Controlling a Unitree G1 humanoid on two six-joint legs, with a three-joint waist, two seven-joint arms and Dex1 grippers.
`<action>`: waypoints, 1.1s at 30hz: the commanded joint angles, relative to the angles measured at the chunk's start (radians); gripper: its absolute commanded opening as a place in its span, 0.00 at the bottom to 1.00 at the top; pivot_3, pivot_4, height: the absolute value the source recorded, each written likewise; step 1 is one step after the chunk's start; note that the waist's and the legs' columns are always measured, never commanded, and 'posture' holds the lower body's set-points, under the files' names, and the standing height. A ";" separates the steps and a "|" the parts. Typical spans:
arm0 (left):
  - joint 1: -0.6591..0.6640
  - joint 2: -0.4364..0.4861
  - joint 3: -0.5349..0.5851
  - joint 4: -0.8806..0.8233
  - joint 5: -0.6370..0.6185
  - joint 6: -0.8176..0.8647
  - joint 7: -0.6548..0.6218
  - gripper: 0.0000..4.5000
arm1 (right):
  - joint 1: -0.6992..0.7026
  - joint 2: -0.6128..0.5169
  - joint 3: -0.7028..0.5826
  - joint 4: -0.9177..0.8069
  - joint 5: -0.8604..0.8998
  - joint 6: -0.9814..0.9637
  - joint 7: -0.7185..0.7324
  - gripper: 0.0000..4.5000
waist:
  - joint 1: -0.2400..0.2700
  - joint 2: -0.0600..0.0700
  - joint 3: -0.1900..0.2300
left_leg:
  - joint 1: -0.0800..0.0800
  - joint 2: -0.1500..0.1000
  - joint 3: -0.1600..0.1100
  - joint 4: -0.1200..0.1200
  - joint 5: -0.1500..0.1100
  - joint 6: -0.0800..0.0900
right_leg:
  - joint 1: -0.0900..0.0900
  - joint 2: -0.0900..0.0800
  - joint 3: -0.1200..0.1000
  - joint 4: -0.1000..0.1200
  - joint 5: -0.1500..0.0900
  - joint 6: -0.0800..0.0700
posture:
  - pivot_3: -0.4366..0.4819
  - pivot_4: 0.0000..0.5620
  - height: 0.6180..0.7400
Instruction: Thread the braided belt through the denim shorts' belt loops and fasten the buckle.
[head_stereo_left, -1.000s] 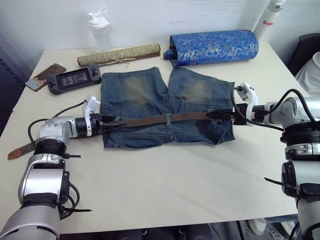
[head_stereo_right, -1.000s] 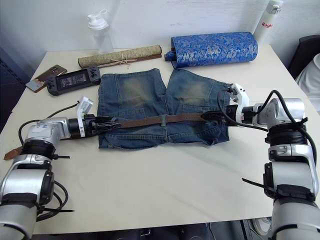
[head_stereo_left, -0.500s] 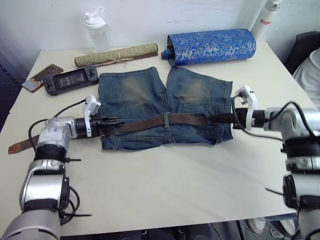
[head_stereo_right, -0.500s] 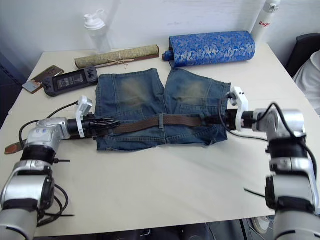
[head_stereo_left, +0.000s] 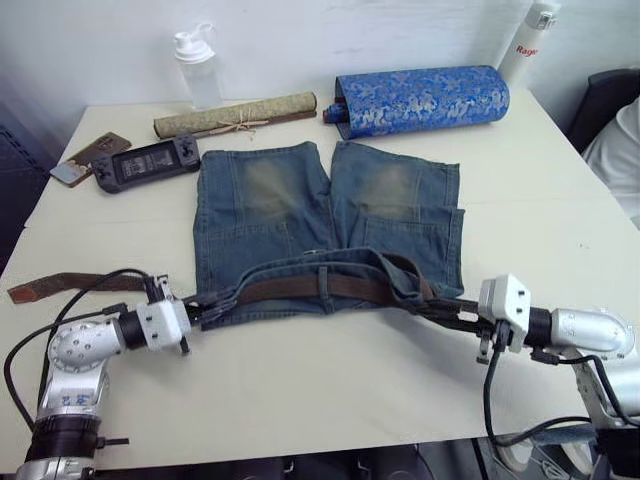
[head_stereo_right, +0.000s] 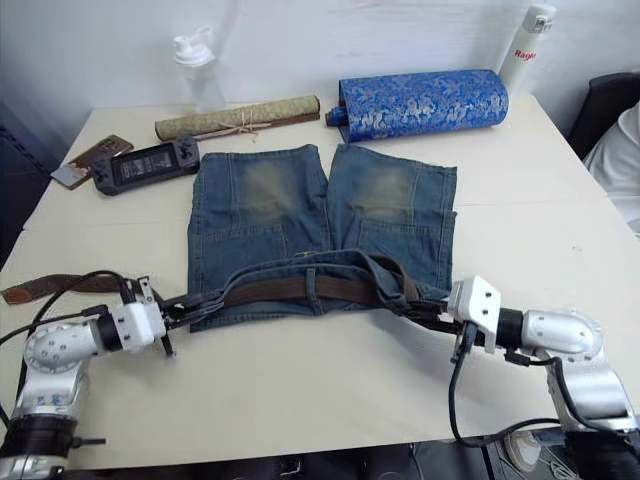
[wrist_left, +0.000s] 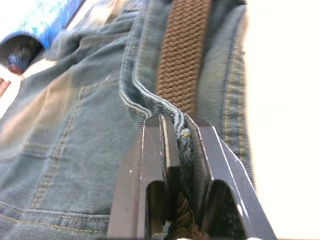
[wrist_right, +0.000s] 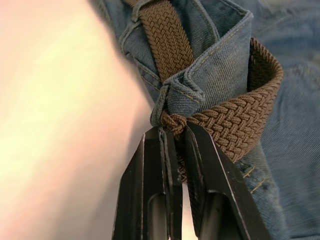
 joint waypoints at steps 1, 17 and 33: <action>0.056 0.072 0.017 0.181 0.036 -0.155 -0.006 0.01 | 0.077 -0.067 -0.028 0.051 -0.070 -0.109 0.016 0.00 | 0.000 0.000 0.000 | 0.000 0.001 0.000 0.000 -0.001 0.000 | 0.000 -0.001 0.000 -0.001 0.000 0.000 | 0.48 0.27 0.82; 0.093 0.189 -0.160 0.381 0.068 -0.330 0.037 0.12 | 0.237 -0.256 0.045 -0.094 -0.084 0.113 0.011 0.00 | -0.006 0.018 -0.016 | 0.018 0.009 0.005 -0.004 -0.008 -0.005 | 0.013 0.001 0.002 -0.006 -0.002 -0.003 | 0.48 0.27 0.82; 0.283 0.501 -0.039 -0.325 -0.597 0.788 -0.194 0.73 | 0.141 -0.418 -0.142 -0.263 0.281 0.617 0.115 0.99 | 0.000 0.013 -0.014 | 0.013 0.011 0.000 -0.004 -0.012 -0.001 | 0.012 0.002 0.007 -0.010 -0.004 -0.006 | 0.48 0.27 0.82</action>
